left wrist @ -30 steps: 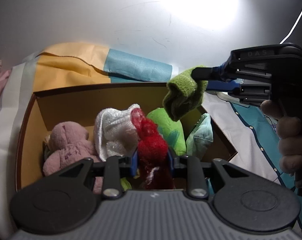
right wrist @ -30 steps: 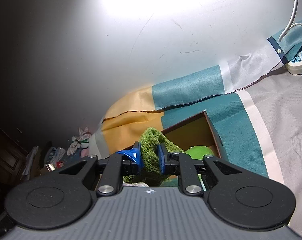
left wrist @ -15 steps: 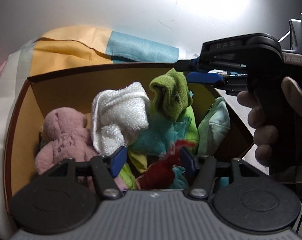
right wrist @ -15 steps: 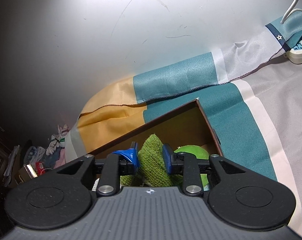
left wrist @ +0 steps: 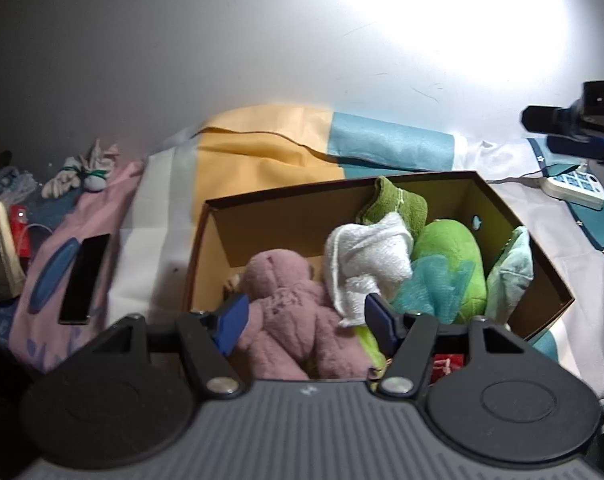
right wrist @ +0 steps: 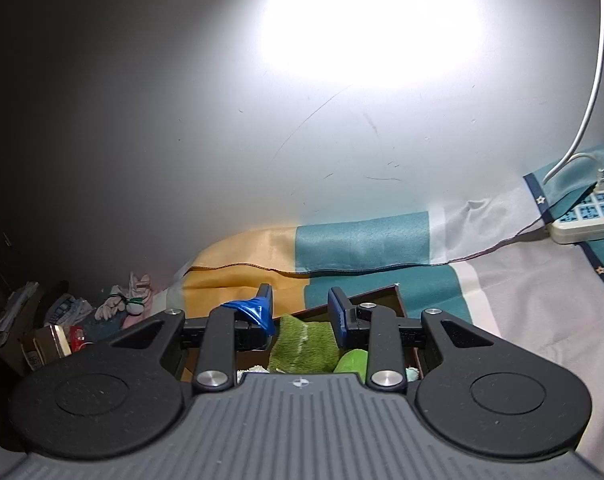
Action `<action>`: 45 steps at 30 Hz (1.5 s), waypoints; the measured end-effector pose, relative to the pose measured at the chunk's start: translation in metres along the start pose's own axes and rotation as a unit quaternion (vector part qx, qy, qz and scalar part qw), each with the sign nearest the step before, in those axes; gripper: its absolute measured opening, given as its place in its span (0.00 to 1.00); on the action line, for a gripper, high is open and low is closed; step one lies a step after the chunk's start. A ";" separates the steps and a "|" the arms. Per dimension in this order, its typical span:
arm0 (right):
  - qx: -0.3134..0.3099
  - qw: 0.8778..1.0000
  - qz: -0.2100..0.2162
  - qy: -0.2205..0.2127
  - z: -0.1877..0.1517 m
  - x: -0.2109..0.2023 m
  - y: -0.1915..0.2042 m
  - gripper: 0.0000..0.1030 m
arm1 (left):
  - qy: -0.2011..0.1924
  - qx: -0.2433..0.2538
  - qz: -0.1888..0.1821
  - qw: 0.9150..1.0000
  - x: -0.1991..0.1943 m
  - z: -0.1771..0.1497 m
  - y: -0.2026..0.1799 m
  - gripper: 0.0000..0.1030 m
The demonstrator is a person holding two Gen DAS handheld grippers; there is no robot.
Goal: Organize soft objects
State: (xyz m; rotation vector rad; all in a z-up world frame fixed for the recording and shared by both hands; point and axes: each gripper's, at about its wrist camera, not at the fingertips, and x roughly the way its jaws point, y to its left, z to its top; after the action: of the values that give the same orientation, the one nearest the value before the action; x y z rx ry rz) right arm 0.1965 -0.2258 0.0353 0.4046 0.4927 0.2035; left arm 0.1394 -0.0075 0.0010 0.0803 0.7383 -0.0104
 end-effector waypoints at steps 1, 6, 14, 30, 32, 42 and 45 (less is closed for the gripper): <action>0.000 1.000 -0.010 0.001 0.000 -0.007 0.004 0.13 | 0.001 -0.004 0.005 1.000 -0.003 0.000 0.003 0.63; -0.009 1.000 -0.009 0.006 -0.007 -0.037 0.017 0.13 | 0.005 -0.014 0.020 1.000 -0.022 -0.006 0.012 0.65; -0.033 0.999 -0.010 0.011 -0.030 -0.072 0.039 0.13 | -0.004 -0.012 0.041 0.999 -0.053 -0.020 0.020 0.66; -0.093 0.993 -0.068 0.033 -0.074 -0.107 0.061 0.13 | 0.006 0.005 0.048 0.999 -0.080 -0.044 0.015 0.67; -0.089 0.993 -0.072 0.034 -0.075 -0.111 0.061 0.13 | 0.006 0.006 0.044 0.999 -0.081 -0.045 0.015 0.67; -0.093 0.990 -0.105 0.027 -0.081 -0.121 0.063 0.13 | 0.013 0.015 0.033 0.999 -0.081 -0.047 0.014 0.67; -0.089 0.989 -0.112 0.030 -0.082 -0.122 0.063 0.13 | 0.017 0.015 0.032 0.999 -0.079 -0.048 0.015 0.67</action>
State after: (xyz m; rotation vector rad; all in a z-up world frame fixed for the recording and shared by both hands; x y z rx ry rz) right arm 0.0444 -0.1766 0.0471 0.1666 0.5703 0.0424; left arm 0.0490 0.0096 0.0202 0.1326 0.7695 0.0418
